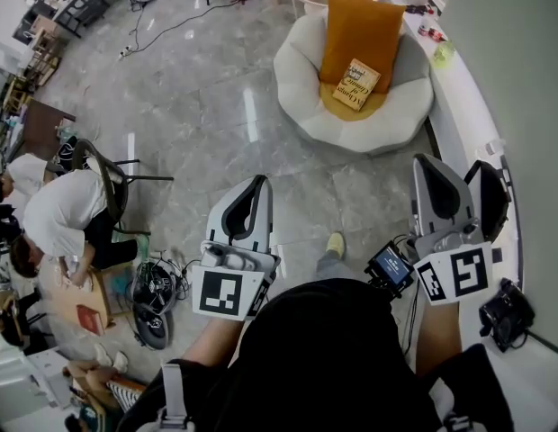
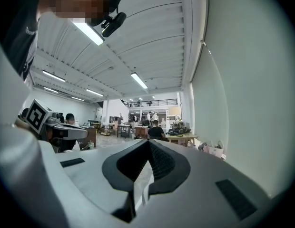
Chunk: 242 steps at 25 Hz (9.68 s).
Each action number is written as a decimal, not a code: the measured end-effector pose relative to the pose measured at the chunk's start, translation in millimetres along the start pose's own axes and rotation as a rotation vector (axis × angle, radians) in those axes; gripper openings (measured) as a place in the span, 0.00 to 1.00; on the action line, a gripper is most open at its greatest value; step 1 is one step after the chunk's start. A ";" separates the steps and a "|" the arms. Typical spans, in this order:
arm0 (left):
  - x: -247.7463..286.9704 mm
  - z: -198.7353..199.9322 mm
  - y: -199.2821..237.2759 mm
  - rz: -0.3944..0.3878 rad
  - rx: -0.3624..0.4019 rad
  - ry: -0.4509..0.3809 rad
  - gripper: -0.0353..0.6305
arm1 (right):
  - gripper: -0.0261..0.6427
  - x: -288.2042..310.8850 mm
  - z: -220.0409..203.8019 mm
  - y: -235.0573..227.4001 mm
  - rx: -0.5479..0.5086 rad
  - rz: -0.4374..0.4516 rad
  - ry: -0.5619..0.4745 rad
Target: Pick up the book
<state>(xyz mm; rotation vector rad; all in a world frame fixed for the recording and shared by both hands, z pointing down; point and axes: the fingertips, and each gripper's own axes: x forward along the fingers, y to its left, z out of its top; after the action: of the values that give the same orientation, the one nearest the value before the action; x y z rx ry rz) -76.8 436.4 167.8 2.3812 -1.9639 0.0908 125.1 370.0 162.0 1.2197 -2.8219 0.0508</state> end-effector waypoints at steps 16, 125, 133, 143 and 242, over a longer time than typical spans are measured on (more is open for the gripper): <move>39.0 1.5 -17.3 0.011 0.048 -0.007 0.07 | 0.06 15.2 -9.6 -45.2 0.026 0.010 -0.013; 310.1 29.9 160.4 -0.162 -0.003 -0.101 0.07 | 0.06 301.8 18.0 -131.5 -0.090 -0.140 0.047; 335.7 34.4 161.1 -0.174 0.004 -0.104 0.07 | 0.06 312.2 18.2 -151.1 -0.085 -0.158 0.046; 403.8 29.8 146.9 -0.194 0.009 -0.067 0.07 | 0.06 342.3 8.5 -211.2 -0.058 -0.164 0.068; 681.1 -243.5 207.3 -0.155 -0.003 0.305 0.07 | 0.29 550.3 -404.5 -423.4 -0.087 0.203 0.792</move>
<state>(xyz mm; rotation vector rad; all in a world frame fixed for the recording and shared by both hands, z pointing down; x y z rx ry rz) -153.7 -250.4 465.5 2.3414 -1.6394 0.4164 77.1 -296.6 608.0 0.6712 -2.1962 0.3354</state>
